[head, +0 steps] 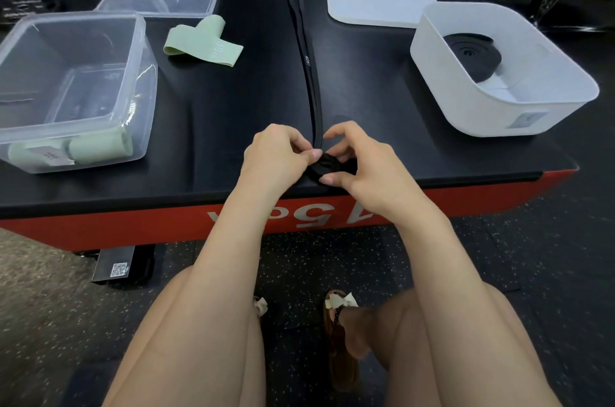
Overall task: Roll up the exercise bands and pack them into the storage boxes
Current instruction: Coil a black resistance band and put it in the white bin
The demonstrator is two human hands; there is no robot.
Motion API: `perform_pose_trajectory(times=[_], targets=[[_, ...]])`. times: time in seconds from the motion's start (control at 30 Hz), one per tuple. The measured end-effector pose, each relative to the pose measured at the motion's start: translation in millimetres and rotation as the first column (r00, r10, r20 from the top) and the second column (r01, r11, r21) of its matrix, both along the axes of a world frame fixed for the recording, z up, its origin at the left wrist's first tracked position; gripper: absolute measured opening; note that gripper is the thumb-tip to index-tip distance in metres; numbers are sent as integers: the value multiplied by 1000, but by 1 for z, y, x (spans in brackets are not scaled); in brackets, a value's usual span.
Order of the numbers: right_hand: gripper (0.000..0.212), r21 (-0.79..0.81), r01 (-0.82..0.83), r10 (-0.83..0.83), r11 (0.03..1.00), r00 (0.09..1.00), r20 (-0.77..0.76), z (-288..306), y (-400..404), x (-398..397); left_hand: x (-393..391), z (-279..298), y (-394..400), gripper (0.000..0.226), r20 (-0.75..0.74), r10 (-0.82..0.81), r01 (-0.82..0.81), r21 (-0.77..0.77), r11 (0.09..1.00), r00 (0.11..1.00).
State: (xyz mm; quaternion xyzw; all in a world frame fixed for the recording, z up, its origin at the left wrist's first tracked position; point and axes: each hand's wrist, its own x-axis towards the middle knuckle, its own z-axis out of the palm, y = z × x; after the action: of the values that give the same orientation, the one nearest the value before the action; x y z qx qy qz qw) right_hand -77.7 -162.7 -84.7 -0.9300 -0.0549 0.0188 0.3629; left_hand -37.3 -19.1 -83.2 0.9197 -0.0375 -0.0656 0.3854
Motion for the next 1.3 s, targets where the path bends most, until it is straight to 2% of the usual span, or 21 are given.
perform_pose_trajectory(times=[0.2,0.27,0.37,0.47,0.53,0.63,0.73,0.9,1.1,1.2,1.3], targets=[[46,17,22,-22,1000,1000,-11,-2,0,-1,4,-2,-3,22,-27,22,-22,22,1000,999],[47,-56,64,-62,996,997,39,-7,4,-4,4,-1,-5,24,-19,18,-17,50,999,1000],[44,-135,214,-190,968,967,171,-13,16,-8,3,1,-9,18,20,7,-9,141,990,1000],[37,-140,288,-251,948,940,231,-16,26,-7,2,0,-10,10,33,12,-15,88,996,999],[33,-112,281,-249,953,940,235,-17,28,-6,2,-1,-8,21,10,11,-11,-3,1000,1000],[30,-58,248,-231,967,951,207,-19,24,-3,3,-2,-6,34,0,-6,6,-30,1000,1000],[32,-22,192,-186,981,969,160,-17,17,0,4,-2,-3,30,-14,-20,20,-48,999,1000],[33,7,52,-52,999,995,85,-6,4,2,6,-4,7,3,-17,-38,37,-82,996,999],[42,92,-24,25,995,1000,-12,-3,-9,6,8,-5,10,15,-36,-36,33,-75,997,999],[40,88,-14,17,996,999,-30,-1,-6,5,8,-4,7,16,-41,-25,23,-46,999,999],[39,-61,14,-13,998,1000,10,0,-4,0,8,-4,5,20,-31,-26,25,-27,999,999]])
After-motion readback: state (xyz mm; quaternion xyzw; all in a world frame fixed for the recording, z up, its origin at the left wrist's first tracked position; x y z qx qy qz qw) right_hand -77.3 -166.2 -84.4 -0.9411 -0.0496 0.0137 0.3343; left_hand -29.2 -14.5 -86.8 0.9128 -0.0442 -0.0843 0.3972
